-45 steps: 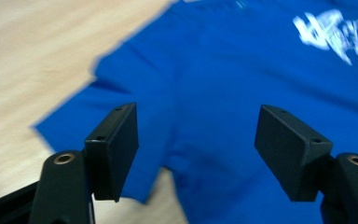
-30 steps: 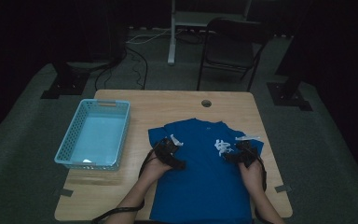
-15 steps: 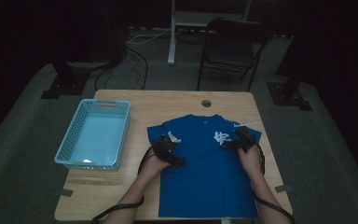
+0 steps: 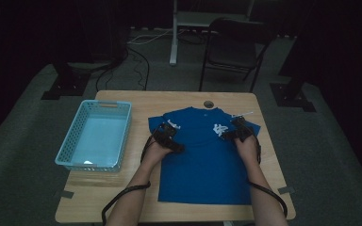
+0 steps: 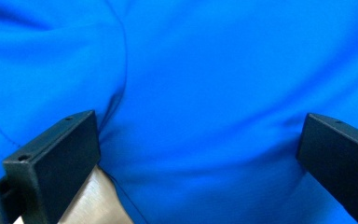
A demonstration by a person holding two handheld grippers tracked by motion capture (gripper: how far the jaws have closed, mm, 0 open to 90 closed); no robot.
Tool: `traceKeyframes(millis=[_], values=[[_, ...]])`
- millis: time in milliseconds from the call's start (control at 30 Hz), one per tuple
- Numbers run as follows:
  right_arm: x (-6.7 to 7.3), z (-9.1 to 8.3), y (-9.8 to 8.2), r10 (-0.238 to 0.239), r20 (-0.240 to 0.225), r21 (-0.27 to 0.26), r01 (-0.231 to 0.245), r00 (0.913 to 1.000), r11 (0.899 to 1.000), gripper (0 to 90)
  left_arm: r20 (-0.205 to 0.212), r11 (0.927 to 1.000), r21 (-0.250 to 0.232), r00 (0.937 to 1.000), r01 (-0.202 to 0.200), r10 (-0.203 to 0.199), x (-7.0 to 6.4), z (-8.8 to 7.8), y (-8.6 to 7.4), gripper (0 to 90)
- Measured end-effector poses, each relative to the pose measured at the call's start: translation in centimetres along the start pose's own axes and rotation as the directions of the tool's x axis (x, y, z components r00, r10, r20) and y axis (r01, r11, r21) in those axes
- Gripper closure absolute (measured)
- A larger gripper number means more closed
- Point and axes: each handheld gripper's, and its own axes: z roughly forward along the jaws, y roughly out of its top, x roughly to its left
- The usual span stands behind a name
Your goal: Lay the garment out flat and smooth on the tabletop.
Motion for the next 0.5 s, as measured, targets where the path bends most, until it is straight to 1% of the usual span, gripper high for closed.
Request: traceKeyframes(millis=[33,67,133,200,233,267,333,367,400,433,467,500], values=[[-0.1,0.1,-0.3,-0.001,-0.002,-0.035,0.001,1.0000,0.999,10.7,-0.005,0.9999,0.008,1.0000,0.007,-0.007,0.0,0.1,0.2,0.0],[-0.1,0.1,-0.3,-0.001,-0.002,-0.035,0.001,1.0000,0.999,10.7,-0.005,0.9999,0.008,1.0000,0.007,-0.007,0.0,0.1,0.2,0.0],[-0.1,0.0,-0.5,0.001,-0.001,-0.049,-0.001,1.0000,0.999,10.8,-0.011,0.9998,0.007,0.9997,0.020,-0.020,-0.2,-0.1,0.1,0.0],[0.0,-0.1,-0.6,-0.005,-0.005,-0.042,0.005,1.0000,0.999,10.8,0.000,0.9996,-0.010,0.9996,0.027,-0.027,-0.4,-0.7,-0.4,0.0],[0.0,-0.2,-0.7,-0.011,-0.008,-0.032,0.011,0.9999,0.999,10.8,-0.010,0.9995,-0.014,0.9996,0.027,-0.028,-0.5,-1.1,-0.7,0.0],[0.0,-0.5,-0.7,-0.012,-0.007,-0.029,0.012,0.9999,1.000,10.8,-0.005,0.9991,-0.024,0.9994,0.035,-0.035,-0.5,-1.5,-1.1,0.0],[-0.1,-0.9,-1.1,0.003,-0.028,-0.050,-0.005,0.9996,0.999,10.8,0.016,0.9982,-0.024,0.9983,0.056,-0.056,-0.4,-2.4,-1.6,0.0],[0.0,-1.2,-1.2,0.003,-0.030,-0.048,-0.005,0.9995,0.999,10.8,0.021,0.9980,-0.022,0.9981,0.059,-0.059,-0.4,-3.0,-1.9,0.0],[0.1,-1.6,-1.4,-0.010,-0.034,-0.046,0.009,0.9994,0.999,10.8,0.025,0.9974,-0.031,0.9976,0.065,-0.064,-0.5,-3.6,-2.2,0.0],[0.3,-2.1,-1.6,-0.028,-0.034,-0.047,0.026,0.9990,0.999,10.8,0.041,0.9968,-0.043,0.9970,0.067,-0.065,-0.6,-4.3,-2.5,0.0],[0.5,-2.7,-2.0,-0.048,-0.027,-0.059,0.046,0.9985,0.997,10.8,0.050,0.9962,-0.051,0.9964,0.071,-0.068,-0.7,-5.0,-2.9,0.0],[0.6,-3.5,-2.5,-0.058,-0.024,-0.086,0.055,0.9980,0.995,10.8,0.056,0.9958,-0.062,0.9964,0.067,-0.064,-1.0,-5.8,-3.3,0.0]])
